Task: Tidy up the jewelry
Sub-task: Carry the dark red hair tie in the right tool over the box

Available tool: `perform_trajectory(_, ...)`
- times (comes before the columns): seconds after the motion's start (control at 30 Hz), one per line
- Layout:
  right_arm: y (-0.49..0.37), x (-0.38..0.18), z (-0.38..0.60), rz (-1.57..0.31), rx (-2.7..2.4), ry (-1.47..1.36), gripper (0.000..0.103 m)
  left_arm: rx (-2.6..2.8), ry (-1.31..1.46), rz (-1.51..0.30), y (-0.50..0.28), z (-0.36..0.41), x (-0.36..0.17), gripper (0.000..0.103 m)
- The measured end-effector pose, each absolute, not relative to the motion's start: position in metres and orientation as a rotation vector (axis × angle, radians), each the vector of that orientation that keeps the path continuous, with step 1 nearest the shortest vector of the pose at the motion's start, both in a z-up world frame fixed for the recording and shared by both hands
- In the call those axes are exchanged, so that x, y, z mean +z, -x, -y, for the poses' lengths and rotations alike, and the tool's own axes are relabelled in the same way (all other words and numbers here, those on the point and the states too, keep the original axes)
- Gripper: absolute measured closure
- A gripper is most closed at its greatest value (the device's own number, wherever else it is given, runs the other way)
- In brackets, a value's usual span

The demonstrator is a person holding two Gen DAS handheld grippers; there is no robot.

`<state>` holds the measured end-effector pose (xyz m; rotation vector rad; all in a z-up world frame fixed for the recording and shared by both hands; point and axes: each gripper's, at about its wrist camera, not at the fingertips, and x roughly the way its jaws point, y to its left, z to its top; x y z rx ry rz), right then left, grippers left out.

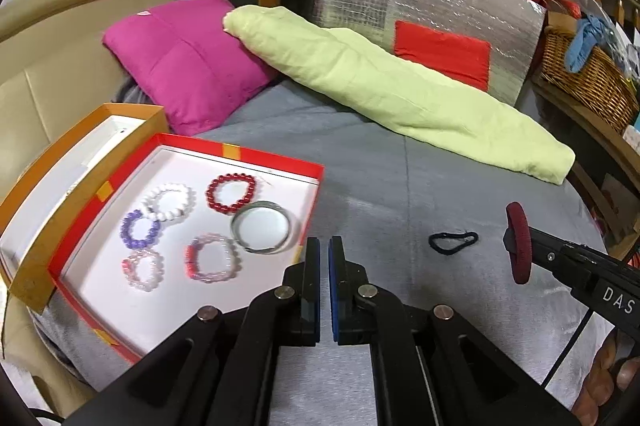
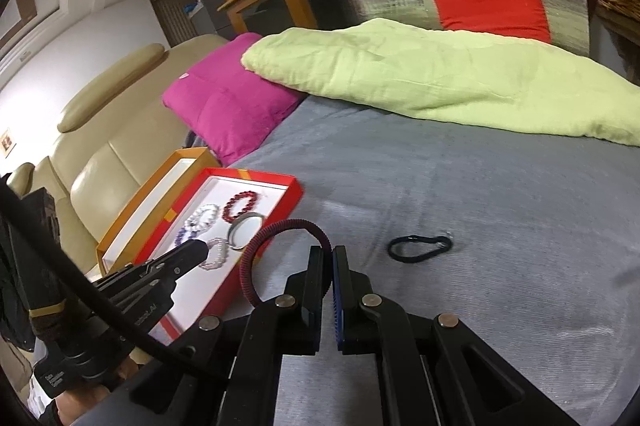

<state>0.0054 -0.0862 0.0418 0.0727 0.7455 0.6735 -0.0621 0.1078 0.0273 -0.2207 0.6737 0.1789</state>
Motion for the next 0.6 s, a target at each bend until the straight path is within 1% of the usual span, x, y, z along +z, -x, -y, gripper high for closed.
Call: perform_trajectory(0.6,0.012,0.049,0.033,-0.746,0.749,-0.016,0.098,0.24,0.232,-0.645,0.082,-0.149,0.039,0.099)
